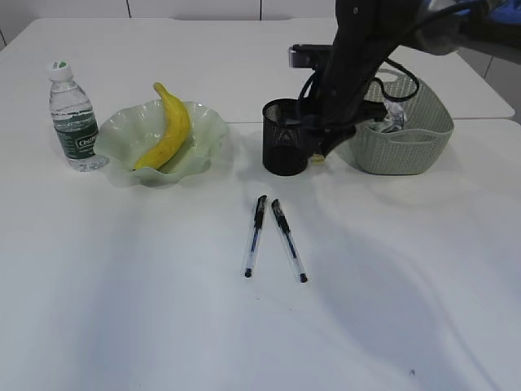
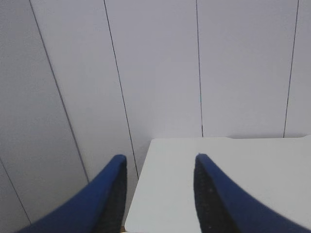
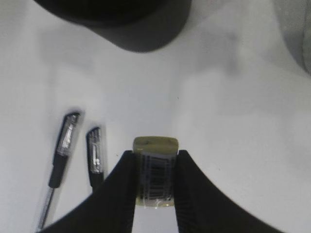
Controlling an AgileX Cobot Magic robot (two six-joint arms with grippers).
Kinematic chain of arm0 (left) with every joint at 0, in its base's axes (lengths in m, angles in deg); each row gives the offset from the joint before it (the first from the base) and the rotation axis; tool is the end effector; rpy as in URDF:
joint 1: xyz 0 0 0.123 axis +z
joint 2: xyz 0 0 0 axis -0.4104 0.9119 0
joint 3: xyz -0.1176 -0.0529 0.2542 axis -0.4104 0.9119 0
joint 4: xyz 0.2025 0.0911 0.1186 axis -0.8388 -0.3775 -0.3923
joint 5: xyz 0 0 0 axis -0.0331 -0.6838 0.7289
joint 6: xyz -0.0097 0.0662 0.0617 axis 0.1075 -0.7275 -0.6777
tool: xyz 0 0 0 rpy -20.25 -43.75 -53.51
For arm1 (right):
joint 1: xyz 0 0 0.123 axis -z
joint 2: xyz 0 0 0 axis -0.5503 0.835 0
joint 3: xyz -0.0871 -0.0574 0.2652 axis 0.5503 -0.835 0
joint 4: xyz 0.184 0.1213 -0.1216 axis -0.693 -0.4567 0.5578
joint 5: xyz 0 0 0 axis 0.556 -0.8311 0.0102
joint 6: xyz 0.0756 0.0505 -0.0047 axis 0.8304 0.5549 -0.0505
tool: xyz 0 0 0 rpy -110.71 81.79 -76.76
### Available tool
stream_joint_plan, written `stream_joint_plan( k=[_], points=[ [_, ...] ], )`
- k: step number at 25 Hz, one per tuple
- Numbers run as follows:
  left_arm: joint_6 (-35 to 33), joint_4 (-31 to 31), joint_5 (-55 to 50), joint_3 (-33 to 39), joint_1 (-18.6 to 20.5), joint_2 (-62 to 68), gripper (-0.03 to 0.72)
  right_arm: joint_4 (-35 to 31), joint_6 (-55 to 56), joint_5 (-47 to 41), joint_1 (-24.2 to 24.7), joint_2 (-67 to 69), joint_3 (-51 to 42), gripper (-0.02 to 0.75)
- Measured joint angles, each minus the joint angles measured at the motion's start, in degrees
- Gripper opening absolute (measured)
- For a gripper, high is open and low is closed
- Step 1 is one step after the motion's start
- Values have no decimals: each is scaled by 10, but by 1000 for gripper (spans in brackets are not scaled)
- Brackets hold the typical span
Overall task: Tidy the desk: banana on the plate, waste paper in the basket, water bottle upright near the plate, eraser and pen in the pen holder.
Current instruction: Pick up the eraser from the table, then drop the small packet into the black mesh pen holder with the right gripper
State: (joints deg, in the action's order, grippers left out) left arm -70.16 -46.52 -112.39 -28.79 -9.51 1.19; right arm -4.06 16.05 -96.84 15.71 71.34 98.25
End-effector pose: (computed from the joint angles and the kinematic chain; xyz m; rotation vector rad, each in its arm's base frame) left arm 0.1071 0.0208 0.5904 -0.0852 1.5423 0.1965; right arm 0.4713 0.1553 0.2111 -0.1948 2.8509 0.1788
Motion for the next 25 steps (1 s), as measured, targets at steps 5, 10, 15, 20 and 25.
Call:
stream_joint_plan(
  k=[5,10,15,20,25],
  points=[
    [0,0,0,0,0,0,316,-19,0,20,0,0,49,169],
    [0,0,0,0,0,0,316,-20,-1,86,0,1,57,169],
    [0,1,0,0,0,0,315,-20,-24,149,0,1,57,169],
    [0,9,1,0,0,0,314,-13,-29,204,0,1,57,170],
    [0,17,2,0,0,0,314,2,-29,253,0,1,57,170]
  ],
)
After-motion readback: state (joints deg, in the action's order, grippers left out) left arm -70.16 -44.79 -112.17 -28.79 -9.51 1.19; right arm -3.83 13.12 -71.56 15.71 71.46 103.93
